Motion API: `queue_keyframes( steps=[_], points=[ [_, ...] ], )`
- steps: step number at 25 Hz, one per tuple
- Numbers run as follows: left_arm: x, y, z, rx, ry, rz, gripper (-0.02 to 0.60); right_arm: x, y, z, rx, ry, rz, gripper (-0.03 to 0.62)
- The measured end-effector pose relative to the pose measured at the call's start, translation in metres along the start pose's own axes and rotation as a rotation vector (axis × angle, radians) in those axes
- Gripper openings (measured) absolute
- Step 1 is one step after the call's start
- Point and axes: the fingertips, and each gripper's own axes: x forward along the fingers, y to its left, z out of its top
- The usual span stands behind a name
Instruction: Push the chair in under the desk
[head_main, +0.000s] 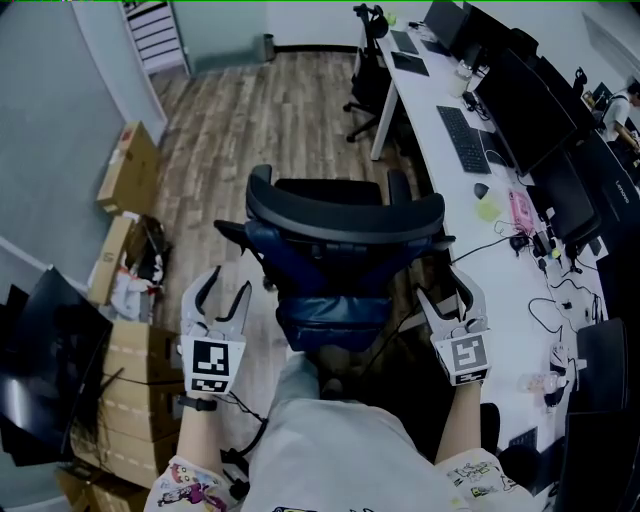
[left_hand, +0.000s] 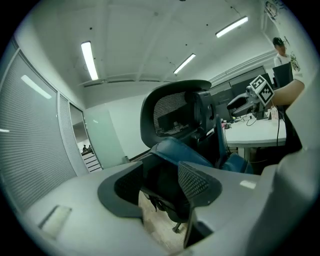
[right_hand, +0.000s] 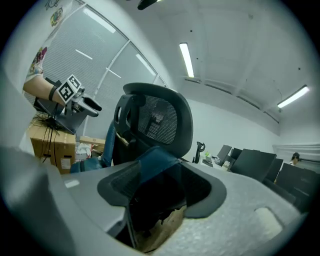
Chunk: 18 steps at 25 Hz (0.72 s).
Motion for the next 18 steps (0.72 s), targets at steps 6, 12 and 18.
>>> queue_keyframes(
  steps=[6,12,18],
  points=[
    [0.026,0.013,0.002,0.078,0.003,-0.018,0.236,0.016,-0.020,-0.008,-0.099,0.044,-0.022,0.264],
    [0.050,0.025,-0.001,0.174,0.015,-0.037,0.268,0.032,-0.036,-0.022,-0.190,0.101,-0.006,0.281],
    [0.068,0.032,-0.010,0.268,0.030,-0.065,0.284,0.047,-0.048,-0.034,-0.279,0.148,0.042,0.284]
  ],
)
